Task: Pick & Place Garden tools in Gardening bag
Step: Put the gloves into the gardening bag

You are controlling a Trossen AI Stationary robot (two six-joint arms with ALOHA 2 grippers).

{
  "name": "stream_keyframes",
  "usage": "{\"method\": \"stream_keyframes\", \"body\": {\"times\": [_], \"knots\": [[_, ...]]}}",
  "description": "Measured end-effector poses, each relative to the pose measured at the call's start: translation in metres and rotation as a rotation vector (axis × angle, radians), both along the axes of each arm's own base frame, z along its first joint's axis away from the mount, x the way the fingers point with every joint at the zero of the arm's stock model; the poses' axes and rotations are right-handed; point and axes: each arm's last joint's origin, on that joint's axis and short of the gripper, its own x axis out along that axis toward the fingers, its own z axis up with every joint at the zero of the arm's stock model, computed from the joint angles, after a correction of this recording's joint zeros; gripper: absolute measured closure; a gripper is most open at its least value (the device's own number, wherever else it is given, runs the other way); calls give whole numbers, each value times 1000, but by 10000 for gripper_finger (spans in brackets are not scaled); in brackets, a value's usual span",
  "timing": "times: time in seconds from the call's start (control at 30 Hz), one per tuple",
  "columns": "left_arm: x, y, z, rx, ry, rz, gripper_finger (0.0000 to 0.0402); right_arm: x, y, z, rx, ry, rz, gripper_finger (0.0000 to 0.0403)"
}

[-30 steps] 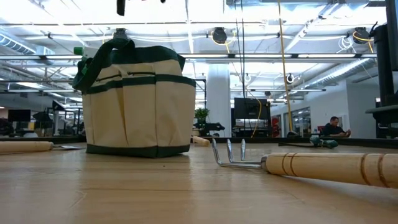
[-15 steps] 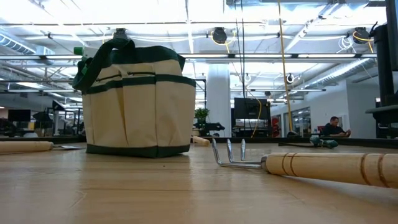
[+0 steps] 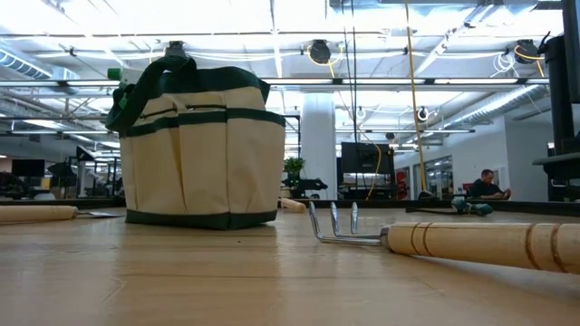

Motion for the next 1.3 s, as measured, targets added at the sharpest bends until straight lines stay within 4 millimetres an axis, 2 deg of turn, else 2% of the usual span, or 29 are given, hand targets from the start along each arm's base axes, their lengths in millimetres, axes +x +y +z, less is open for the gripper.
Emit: {"method": "stream_keyframes", "body": {"times": [0.23,0.57,0.73,0.93,1.17,1.3], "knots": [[19,-12,-9,8,7,-17,350,1,-15,6,59,-69,17,223],[31,-17,-13,17,-7,-28,350,2,-24,6,137,-74,-10,121],[35,-17,-16,19,-4,-20,350,7,-23,1,155,-57,-11,88],[45,-19,-21,1,-11,-27,350,12,-25,-3,179,-60,-11,74],[63,-23,-32,-14,-20,-47,350,19,-27,-7,185,-69,27,73],[65,-23,-35,-32,-13,-52,350,19,-27,-6,179,-78,27,76]]}}
